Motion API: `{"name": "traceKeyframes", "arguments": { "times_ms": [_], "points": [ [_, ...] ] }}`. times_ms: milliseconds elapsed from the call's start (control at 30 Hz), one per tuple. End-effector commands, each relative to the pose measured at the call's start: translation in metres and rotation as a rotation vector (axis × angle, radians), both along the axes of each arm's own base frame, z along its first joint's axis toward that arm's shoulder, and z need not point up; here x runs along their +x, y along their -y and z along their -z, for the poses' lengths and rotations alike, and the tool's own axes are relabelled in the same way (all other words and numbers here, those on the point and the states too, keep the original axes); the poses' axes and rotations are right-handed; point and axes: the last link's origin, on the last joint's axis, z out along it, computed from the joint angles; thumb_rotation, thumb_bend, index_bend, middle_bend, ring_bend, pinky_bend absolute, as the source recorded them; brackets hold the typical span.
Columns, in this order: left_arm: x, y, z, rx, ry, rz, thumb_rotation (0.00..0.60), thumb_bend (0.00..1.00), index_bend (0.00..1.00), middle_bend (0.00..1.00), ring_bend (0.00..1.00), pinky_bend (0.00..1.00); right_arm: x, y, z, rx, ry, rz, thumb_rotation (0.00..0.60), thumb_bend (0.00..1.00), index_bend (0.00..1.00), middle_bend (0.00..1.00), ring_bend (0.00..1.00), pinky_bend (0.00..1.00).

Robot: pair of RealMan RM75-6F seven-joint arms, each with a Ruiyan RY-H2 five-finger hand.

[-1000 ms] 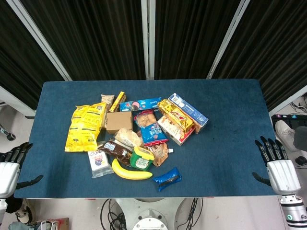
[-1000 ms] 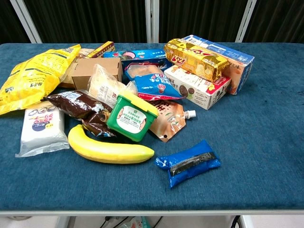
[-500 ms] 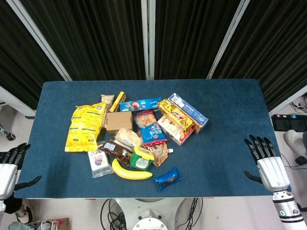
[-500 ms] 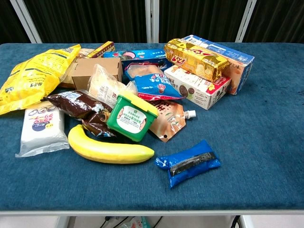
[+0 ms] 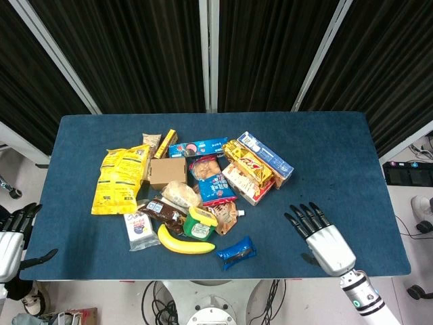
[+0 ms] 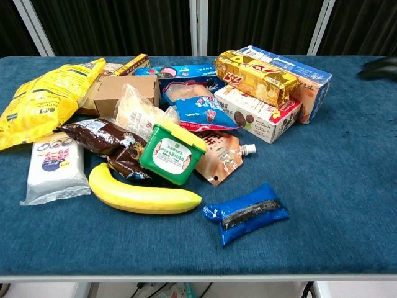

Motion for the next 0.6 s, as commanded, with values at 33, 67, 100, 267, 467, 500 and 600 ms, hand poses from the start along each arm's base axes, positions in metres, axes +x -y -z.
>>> {"name": "traceKeyframes", "arguments": {
  "times_ms": [33, 67, 100, 267, 467, 500, 600],
  "points": [
    [0.000, 0.000, 0.000, 0.001, 0.002, 0.001, 0.470, 0.00, 0.12, 0.10, 0.13, 0.27, 0.028, 0.000, 0.033, 0.118, 0.003, -0.033, 0.600, 0.00, 0.00, 0.00, 0.00, 0.00],
    [0.000, 0.000, 0.000, 0.001, 0.002, 0.001, 0.472, 0.00, 0.12, 0.10, 0.13, 0.27, 0.032, 0.001, 0.039, 0.134, 0.004, -0.034, 0.600, 0.00, 0.00, 0.00, 0.00, 0.00],
    [0.000, 0.000, 0.000, 0.001, 0.002, 0.000, 0.471, 0.00, 0.12, 0.10, 0.13, 0.27, 0.035, 0.002, 0.045, 0.146, 0.002, -0.034, 0.600, 0.00, 0.00, 0.00, 0.00, 0.00],
    [-0.003, 0.000, -0.001, 0.000, 0.000, -0.006, 0.470, 0.00, 0.12, 0.10, 0.13, 0.27, 0.047, 0.004, 0.076, 0.205, -0.002, -0.027, 0.600, 0.02, 0.00, 0.00, 0.00, 0.00],
    [-0.005, 0.000, -0.001, -0.003, 0.003, -0.010, 0.471, 0.00, 0.12, 0.10, 0.13, 0.27, 0.060, 0.008, 0.102, 0.232, 0.019, -0.028, 0.600, 0.04, 0.00, 0.02, 0.00, 0.00],
    [-0.005, 0.000, -0.001, -0.003, 0.003, -0.010, 0.470, 0.00, 0.12, 0.10, 0.13, 0.27, 0.062, 0.009, 0.106, 0.234, 0.024, -0.027, 0.600, 0.05, 0.00, 0.03, 0.00, 0.00],
    [-0.006, 0.000, 0.000, -0.004, 0.003, -0.011, 0.471, 0.00, 0.12, 0.10, 0.13, 0.27, 0.066, 0.010, 0.117, 0.244, 0.029, -0.025, 0.600, 0.08, 0.00, 0.05, 0.00, 0.00]
  ]
}}
